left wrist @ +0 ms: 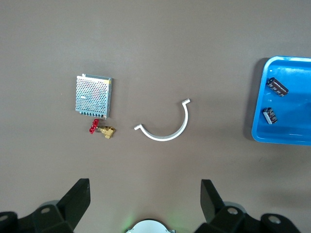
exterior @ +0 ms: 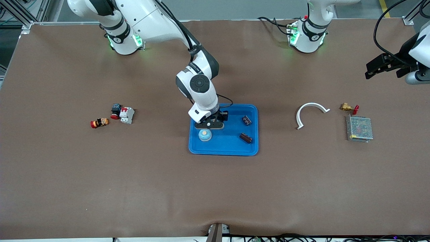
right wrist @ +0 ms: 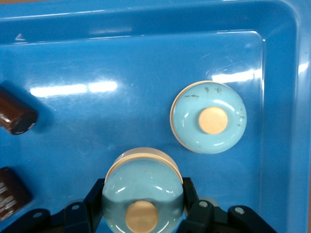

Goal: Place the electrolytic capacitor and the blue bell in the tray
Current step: 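Lower the bell beside the other bell and open the right gripper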

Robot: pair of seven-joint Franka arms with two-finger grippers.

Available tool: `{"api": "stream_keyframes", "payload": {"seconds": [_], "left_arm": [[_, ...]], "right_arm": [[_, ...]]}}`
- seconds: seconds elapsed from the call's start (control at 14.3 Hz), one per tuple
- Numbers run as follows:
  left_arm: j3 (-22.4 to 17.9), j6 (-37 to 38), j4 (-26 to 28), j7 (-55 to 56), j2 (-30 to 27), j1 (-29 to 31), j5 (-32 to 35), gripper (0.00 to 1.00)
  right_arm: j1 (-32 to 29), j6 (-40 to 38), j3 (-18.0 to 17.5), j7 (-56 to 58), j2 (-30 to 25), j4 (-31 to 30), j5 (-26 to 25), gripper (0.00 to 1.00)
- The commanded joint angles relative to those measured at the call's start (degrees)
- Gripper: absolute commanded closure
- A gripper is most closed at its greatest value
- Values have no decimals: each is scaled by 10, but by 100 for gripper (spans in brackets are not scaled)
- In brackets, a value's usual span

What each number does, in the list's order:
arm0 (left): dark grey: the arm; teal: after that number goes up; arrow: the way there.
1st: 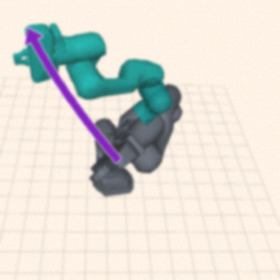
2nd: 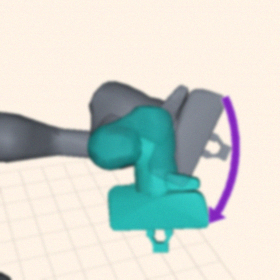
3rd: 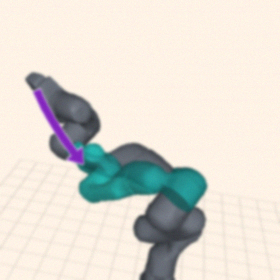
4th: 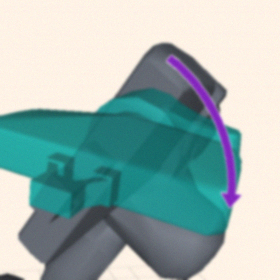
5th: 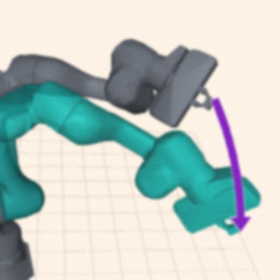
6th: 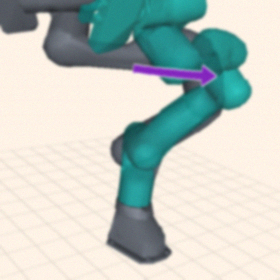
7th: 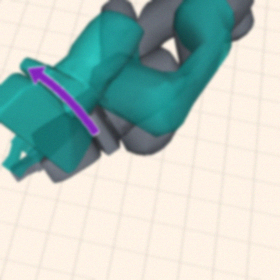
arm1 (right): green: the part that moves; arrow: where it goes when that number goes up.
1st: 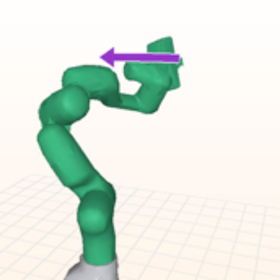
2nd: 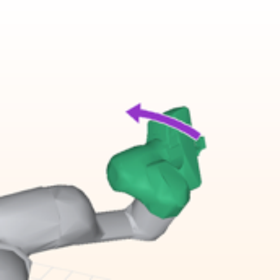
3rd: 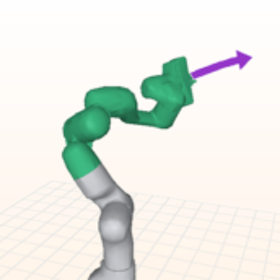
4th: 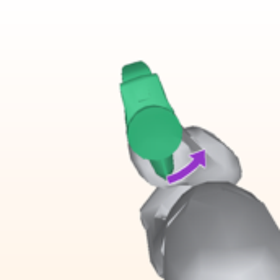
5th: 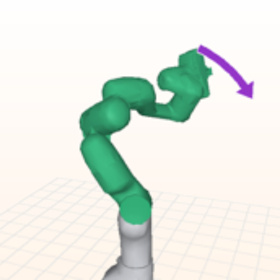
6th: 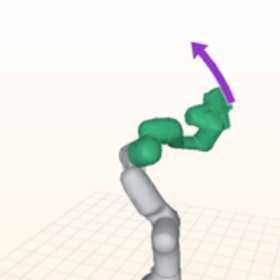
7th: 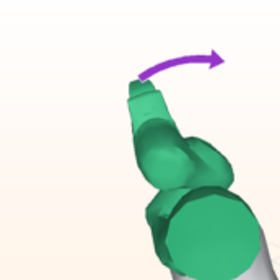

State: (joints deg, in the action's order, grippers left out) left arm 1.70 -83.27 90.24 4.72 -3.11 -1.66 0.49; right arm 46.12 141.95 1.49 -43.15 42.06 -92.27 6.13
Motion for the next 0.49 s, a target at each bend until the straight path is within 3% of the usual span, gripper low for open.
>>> {"api": "stream_keyframes", "payload": {"seconds": [0.0, 0.42], "left_arm": [[-3, -1, -8, -3, 3, -5, 1, 0], [-4, -1, -8, -3, 3, -5, 1, 0]], "right_arm": [[6, 6, 5, -15, 1, -3, -19, 49], [6, 5, 5, -14, 7, -4, -30, 47]]}}
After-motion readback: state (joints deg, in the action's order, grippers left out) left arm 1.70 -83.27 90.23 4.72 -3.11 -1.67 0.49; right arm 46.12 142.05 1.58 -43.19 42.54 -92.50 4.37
